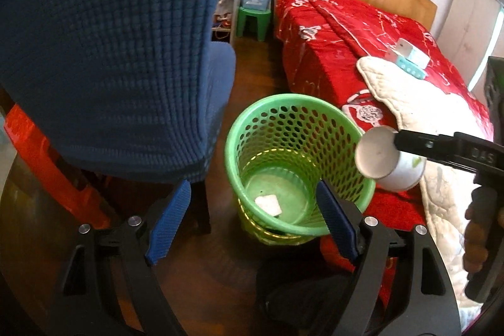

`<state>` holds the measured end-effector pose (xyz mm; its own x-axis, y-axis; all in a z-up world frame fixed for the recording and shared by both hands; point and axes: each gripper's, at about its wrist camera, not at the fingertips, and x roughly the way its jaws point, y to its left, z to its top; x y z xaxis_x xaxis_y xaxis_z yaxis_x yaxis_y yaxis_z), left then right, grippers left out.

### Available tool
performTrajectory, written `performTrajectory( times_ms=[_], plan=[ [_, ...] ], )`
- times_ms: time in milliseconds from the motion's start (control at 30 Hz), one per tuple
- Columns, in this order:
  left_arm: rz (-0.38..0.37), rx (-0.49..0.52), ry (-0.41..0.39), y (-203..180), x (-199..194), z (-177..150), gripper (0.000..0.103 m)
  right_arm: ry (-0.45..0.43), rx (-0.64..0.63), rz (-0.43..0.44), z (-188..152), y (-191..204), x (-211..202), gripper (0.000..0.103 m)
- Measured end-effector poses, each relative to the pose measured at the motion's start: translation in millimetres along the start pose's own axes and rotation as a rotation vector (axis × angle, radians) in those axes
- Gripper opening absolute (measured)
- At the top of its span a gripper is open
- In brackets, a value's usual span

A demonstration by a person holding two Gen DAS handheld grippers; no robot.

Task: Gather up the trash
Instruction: 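Carry foam and cup to the green wastebasket and release both, then return the right tool to the bed and grasp the clear plastic lid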

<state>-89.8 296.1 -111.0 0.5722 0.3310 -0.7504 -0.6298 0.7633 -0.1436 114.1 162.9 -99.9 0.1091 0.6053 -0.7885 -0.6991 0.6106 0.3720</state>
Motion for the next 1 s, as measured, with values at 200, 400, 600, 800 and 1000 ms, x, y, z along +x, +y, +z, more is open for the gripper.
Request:
performTrajectory(
  times_ms=[200,400,600,800,1000],
  plan=[
    [-0.013,-0.009,0.013,-1,3,-4,0.081,0.006,0.057,0.080,4,7,12,0.089],
    [-0.037,0.018,0.000,-20,0,-1,0.082,-0.038,0.020,0.021,-5,-4,-26,0.089],
    [-0.079,0.066,-0.005,-51,-5,-2,0.082,-0.101,0.023,-0.127,-34,-43,-81,0.089],
    [-0.129,0.122,0.000,-89,-9,-3,0.082,-0.163,0.085,-0.300,-69,-98,-140,0.090],
    [-0.172,0.173,0.012,-123,-11,-7,0.082,-0.215,0.170,-0.497,-102,-159,-196,0.092]
  ],
)
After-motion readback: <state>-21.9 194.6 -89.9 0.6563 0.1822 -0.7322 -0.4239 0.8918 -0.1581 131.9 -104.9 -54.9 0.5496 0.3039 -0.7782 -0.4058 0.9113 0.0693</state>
